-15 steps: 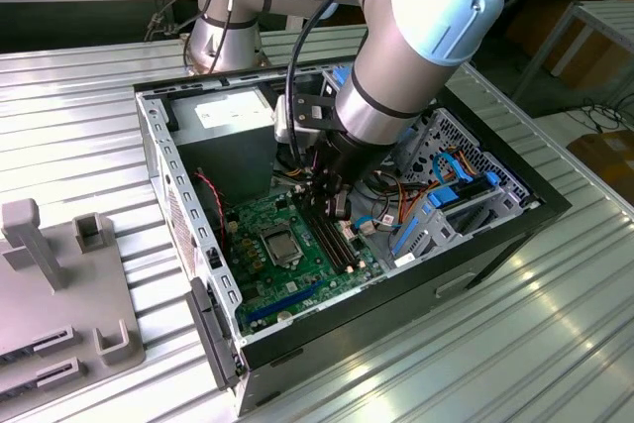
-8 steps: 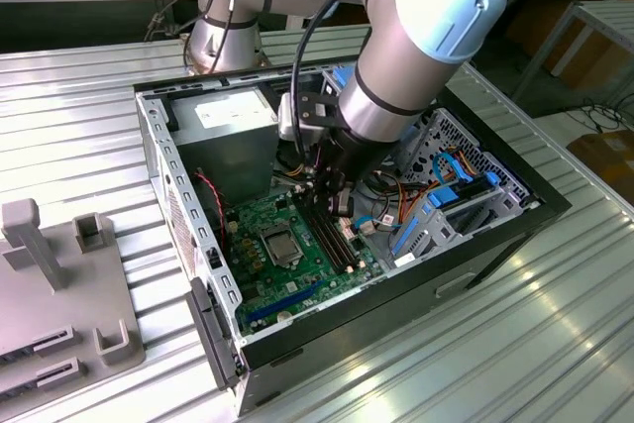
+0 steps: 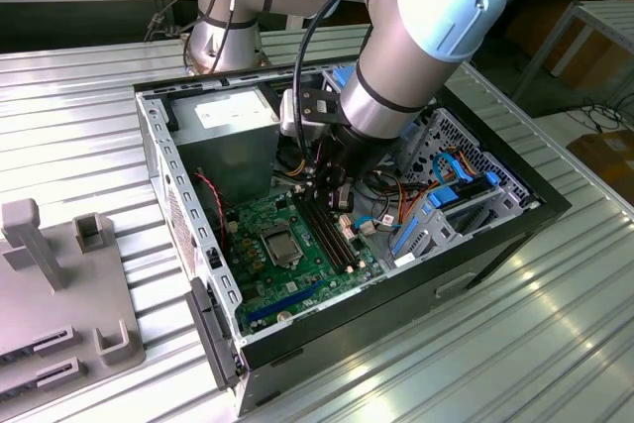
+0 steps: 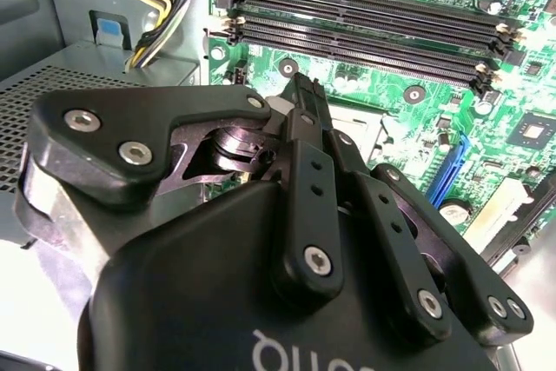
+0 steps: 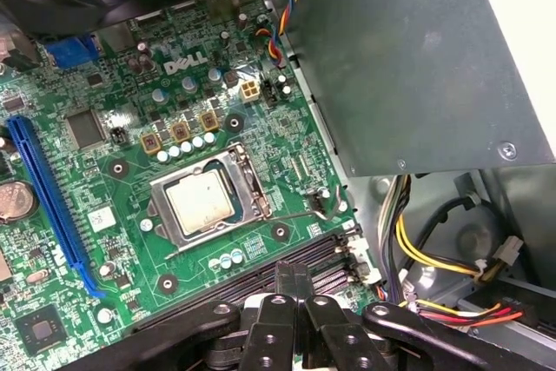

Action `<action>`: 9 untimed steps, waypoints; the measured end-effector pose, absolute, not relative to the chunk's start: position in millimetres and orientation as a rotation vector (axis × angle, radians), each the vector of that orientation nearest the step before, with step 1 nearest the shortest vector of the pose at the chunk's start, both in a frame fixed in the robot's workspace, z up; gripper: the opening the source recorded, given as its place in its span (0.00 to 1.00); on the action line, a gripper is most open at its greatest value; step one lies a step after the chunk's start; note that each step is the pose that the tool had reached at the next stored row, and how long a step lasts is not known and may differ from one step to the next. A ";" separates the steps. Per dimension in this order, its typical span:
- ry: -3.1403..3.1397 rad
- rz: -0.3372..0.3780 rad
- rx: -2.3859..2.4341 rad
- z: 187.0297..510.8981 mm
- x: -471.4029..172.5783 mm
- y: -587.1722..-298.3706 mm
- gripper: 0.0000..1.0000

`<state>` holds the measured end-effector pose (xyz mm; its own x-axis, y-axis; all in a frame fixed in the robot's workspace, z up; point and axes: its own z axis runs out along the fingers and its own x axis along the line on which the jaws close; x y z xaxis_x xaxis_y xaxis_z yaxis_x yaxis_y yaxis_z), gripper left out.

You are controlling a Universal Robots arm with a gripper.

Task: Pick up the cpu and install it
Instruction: 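Install the first cpu locking lever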

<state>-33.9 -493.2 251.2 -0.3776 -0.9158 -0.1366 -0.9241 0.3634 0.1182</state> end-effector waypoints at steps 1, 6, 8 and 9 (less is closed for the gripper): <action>2.554 0.273 -1.725 251.2 -33.9 -493.2 0.11; 2.553 0.274 -1.724 251.2 -33.9 -493.2 0.11; 2.553 0.274 -1.724 251.2 -33.9 -493.2 0.11; 2.553 0.274 -1.724 251.2 -33.9 -493.2 0.11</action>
<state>-33.9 -493.2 251.2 -0.3776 -0.9156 -0.1386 -0.9241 0.3631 0.1190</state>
